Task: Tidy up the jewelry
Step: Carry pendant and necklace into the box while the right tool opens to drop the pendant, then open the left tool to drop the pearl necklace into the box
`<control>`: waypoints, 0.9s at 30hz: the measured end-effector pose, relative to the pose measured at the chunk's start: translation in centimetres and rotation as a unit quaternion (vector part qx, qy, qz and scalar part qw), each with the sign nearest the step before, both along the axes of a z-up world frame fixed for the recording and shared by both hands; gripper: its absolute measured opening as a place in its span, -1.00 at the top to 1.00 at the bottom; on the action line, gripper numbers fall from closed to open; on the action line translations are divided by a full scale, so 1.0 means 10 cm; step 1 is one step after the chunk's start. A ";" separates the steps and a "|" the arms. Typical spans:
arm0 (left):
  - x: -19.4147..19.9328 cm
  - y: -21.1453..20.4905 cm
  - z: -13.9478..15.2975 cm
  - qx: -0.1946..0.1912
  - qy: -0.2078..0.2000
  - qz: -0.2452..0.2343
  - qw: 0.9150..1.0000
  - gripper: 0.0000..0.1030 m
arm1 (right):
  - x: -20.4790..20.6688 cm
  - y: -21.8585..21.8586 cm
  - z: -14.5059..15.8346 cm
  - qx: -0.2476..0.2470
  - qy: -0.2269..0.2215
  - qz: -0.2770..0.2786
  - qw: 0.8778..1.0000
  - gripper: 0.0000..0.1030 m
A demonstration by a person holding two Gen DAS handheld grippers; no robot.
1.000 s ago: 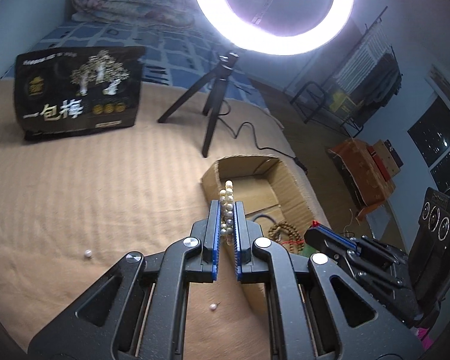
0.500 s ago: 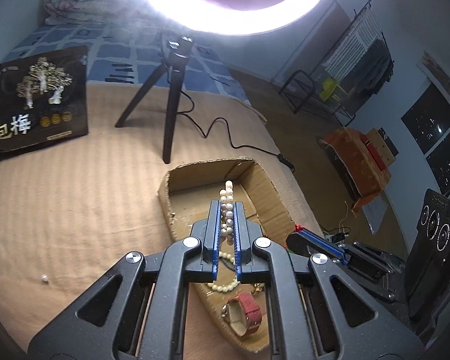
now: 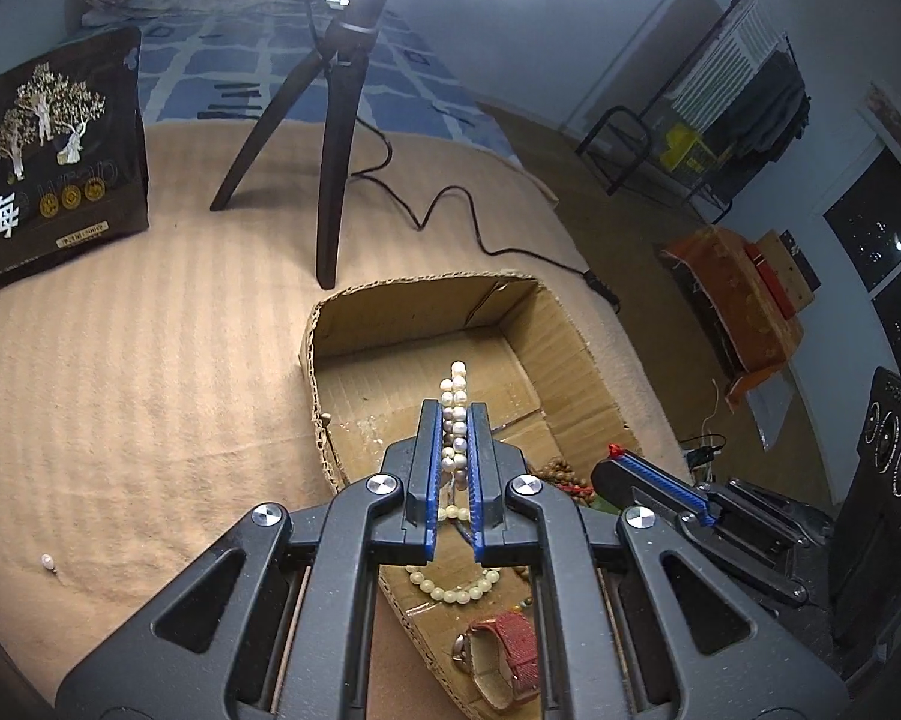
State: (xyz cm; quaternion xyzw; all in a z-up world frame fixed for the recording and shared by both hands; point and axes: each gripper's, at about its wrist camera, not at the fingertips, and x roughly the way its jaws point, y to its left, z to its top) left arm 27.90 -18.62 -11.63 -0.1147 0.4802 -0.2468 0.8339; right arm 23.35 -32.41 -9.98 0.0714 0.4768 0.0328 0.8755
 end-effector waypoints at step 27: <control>-0.18 0.17 0.15 0.034 -0.017 0.014 0.999 0.70 | -0.12 -0.03 0.14 -0.012 -0.007 -0.015 1.000 0.38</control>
